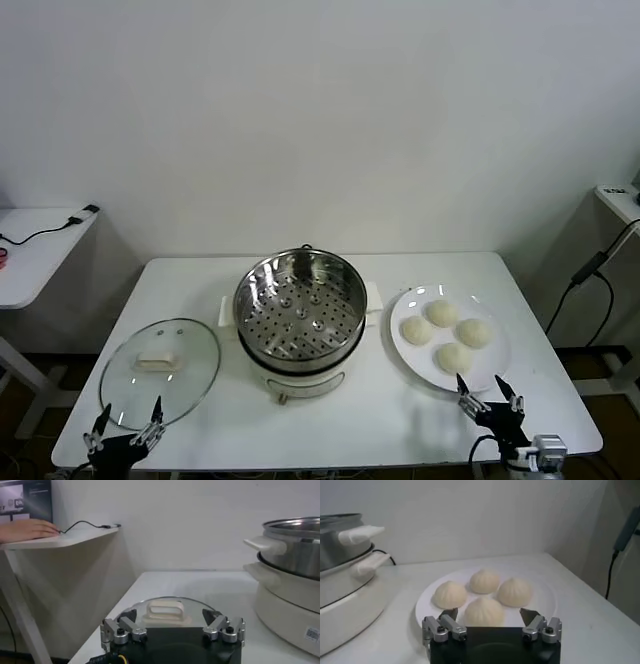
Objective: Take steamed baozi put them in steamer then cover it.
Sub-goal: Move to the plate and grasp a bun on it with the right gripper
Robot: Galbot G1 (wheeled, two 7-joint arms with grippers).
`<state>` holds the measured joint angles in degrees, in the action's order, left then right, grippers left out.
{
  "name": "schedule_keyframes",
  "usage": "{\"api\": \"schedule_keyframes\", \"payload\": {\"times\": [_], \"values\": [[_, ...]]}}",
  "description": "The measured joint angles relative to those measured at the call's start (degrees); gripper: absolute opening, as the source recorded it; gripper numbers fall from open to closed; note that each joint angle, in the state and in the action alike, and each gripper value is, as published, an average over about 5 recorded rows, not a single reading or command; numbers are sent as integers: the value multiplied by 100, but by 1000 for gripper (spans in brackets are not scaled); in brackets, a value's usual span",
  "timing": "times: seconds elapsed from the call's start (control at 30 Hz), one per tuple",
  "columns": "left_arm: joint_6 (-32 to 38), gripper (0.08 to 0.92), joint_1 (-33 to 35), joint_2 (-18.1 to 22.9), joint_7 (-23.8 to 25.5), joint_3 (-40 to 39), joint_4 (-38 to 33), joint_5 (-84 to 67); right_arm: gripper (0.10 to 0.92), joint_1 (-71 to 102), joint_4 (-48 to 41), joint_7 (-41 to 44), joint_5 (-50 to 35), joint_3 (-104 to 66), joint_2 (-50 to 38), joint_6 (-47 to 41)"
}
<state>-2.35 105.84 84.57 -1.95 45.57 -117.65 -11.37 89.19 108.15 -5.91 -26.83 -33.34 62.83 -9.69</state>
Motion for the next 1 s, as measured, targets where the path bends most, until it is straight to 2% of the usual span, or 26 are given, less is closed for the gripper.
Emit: {"api": "schedule_keyframes", "payload": {"times": [0.2,0.37,0.5,0.67,0.87,1.0], "values": [[4,823,-8,0,4,-33,-13,44,823,-1110,-353,148,109,269,-489,-404],[34,823,-8,4,-3,-65,-33,70,823,-2571,-975,889,428,1041,-1301,-678],[68,823,-8,9,-10,-71,-33,94,823,-3898,-1588,1923,810,2033,-2022,-651],[105,823,-16,18,-14,-75,-2,116,823,-5695,-2497,3487,1265,3547,-2622,-171],[128,823,-32,40,-13,-94,66,157,823,-7918,-3566,5265,1548,5744,-2859,516],[154,823,-36,45,-13,-105,115,179,823,-9207,-4126,6079,1587,7226,-2770,760]]}}
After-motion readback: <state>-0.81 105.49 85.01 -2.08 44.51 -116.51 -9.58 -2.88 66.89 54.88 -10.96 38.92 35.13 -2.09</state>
